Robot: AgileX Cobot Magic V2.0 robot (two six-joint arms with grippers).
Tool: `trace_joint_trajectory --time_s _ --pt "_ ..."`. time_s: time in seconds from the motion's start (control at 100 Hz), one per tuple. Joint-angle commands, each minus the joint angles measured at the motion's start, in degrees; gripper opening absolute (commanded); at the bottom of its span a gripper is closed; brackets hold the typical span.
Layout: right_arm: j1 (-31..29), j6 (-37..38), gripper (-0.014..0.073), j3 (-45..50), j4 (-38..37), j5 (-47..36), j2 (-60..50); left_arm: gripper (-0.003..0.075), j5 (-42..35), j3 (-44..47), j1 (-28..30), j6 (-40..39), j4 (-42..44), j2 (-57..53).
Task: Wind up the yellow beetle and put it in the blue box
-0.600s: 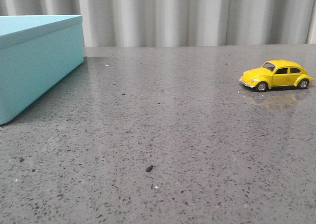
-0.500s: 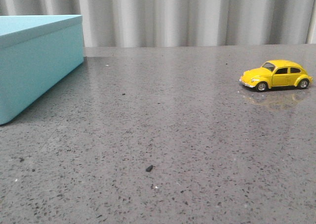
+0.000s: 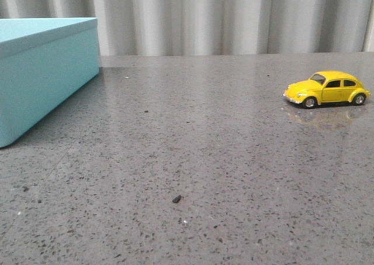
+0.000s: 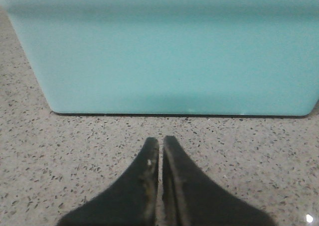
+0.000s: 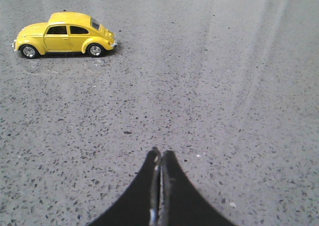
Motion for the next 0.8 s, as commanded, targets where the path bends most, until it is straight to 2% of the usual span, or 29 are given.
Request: trace_joint_trajectory --time_s 0.0,0.47,0.79 --pt "0.0 -0.1 -0.0061 1.3 -0.9 -1.0 -1.2 -0.0021 -3.0 1.5 0.1 -0.4 -0.2 -1.8" --pt "0.0 -0.1 -0.0061 1.3 -0.9 -1.3 -1.2 -0.0021 -3.9 1.5 0.1 -0.4 -0.2 -1.8" --pt "0.0 -0.1 -0.0061 1.3 -0.9 -9.0 -1.2 -0.0021 -8.1 1.5 0.1 -0.4 -0.2 -1.8"
